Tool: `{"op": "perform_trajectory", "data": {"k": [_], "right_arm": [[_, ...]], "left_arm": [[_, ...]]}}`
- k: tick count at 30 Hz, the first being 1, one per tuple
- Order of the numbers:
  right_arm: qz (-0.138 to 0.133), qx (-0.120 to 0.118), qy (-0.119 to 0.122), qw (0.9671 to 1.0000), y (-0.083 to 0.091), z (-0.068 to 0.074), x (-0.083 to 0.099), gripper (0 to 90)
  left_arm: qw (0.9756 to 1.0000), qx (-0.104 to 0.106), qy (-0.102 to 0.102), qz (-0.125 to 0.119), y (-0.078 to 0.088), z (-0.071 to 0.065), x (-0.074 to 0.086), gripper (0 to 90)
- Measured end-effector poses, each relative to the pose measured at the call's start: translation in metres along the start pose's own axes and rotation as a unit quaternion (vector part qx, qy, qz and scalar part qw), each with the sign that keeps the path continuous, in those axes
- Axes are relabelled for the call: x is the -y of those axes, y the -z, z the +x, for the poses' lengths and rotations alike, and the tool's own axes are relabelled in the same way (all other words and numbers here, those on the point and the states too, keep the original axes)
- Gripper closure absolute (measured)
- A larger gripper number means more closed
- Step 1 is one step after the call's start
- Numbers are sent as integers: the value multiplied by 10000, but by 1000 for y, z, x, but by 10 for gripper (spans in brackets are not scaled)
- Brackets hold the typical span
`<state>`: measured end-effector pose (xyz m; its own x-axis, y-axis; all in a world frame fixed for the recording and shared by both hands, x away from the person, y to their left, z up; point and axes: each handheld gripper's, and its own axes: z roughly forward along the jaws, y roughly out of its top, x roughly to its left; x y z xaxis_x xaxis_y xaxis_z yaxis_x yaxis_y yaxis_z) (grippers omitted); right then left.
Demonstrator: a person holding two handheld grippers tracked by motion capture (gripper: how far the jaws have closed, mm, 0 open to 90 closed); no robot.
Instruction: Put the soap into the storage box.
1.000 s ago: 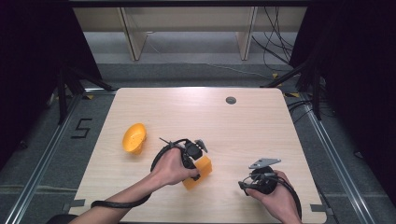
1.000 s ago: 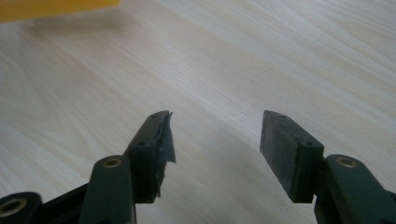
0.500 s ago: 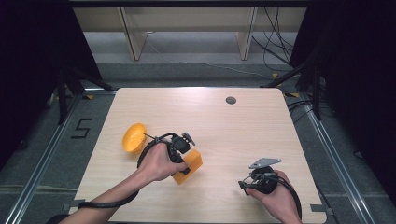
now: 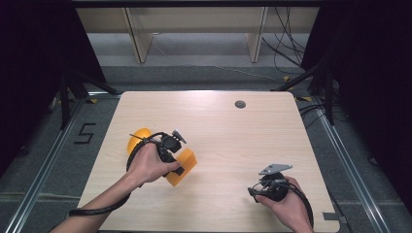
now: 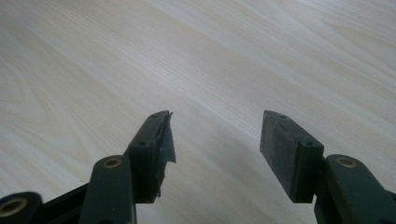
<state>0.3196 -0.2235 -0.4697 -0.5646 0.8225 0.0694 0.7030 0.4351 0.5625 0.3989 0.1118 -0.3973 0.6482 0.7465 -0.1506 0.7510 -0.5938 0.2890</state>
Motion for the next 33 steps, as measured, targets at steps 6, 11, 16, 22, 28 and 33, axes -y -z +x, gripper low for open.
{"op": "perform_trajectory", "data": {"k": [6,11,16,22,28,33], "right_arm": [[-7,3,5,10000,0,0,0,438],[-23,25,62,10000,-1,-1,0,438],[-21,18,46,10000,-1,-1,0,438],[0,5,-25,10000,0,0,-1,438],[4,4,-25,10000,0,0,-1,438],[0,8,-38,10000,-1,0,-1,438]], "left_arm": [[9998,-16,168,-88,6,9,3,608],[9996,-33,247,-128,10,17,5,607],[9991,-54,364,-222,12,24,8,607],[9980,-98,552,-275,14,35,11,607],[9973,-155,653,-290,18,46,13,607],[9962,-165,777,-370,20,51,13,607]]}}
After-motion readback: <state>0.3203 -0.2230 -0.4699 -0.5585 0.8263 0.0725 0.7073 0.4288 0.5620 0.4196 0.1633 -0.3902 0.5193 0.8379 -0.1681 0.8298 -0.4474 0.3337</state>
